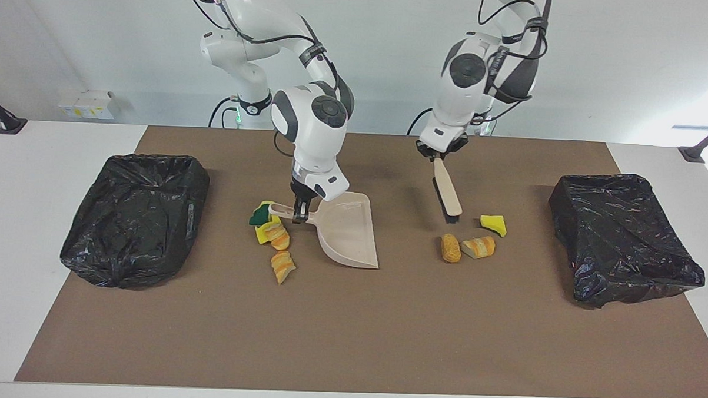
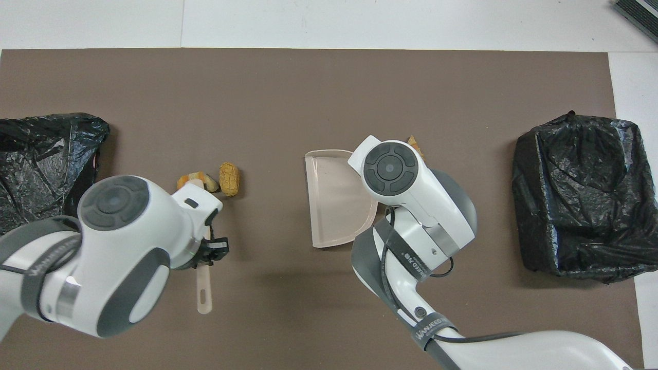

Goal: Sweep and dump trash in bin
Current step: 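Set the dustpan down with the right gripper while the left gripper grasps the brush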

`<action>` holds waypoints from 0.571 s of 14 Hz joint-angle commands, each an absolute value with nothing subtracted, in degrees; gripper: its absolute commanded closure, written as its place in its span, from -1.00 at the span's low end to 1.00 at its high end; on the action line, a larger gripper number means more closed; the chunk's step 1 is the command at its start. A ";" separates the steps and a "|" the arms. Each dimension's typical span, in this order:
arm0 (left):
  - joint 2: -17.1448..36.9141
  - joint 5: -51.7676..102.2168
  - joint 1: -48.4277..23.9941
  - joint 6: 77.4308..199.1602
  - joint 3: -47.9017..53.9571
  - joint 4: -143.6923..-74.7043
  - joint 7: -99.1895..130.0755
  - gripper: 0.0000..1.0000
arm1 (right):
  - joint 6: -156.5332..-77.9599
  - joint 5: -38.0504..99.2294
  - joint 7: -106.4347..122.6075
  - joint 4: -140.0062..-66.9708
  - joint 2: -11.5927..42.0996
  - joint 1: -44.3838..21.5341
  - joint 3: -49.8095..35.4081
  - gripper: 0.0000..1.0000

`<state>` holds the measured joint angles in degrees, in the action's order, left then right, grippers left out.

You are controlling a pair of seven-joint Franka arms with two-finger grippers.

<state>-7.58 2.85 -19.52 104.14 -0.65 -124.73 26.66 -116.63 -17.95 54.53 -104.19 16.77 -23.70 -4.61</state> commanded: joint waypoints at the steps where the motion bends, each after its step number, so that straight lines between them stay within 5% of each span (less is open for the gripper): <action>1: -6.42 1.33 -12.24 104.32 0.26 -123.66 18.66 1.00 | -119.70 -16.17 51.86 -103.10 18.54 -24.34 -5.01 1.00; 8: -2.74 0.18 -1.14 112.31 0.26 -124.28 3.25 1.00 | -121.02 -16.08 47.38 -102.83 20.30 -26.63 -5.01 1.00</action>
